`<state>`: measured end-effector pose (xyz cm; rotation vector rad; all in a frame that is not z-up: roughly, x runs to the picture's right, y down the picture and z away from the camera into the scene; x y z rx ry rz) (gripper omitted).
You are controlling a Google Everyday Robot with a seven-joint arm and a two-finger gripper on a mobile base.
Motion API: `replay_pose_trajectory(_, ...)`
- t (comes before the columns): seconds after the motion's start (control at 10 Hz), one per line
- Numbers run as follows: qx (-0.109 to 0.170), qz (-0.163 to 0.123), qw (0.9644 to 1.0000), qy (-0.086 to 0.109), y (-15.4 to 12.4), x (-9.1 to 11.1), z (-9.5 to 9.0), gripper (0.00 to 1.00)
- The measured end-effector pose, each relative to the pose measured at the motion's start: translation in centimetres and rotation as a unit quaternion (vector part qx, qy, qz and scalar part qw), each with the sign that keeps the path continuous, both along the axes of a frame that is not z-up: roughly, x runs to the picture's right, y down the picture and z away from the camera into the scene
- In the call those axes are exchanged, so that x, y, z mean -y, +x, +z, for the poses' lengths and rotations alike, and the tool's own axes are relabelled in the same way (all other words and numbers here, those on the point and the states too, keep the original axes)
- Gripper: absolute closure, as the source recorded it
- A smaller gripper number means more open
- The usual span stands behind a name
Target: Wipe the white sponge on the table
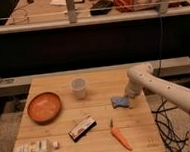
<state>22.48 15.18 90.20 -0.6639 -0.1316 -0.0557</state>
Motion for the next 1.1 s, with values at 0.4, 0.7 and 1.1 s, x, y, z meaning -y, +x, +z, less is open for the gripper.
replay_pose_trajectory(0.4,0.0,-0.001,1.0,0.001,0.0,0.1,0.0,1.0)
replay_pose_trajectory(0.7,0.003,-0.008,1.0,-0.003,-1.4,0.1,0.1,1.0)
replay_pose_trajectory(1.1,0.007,-0.014,0.9998,-0.009,-3.2,0.2,-0.1,1.0)
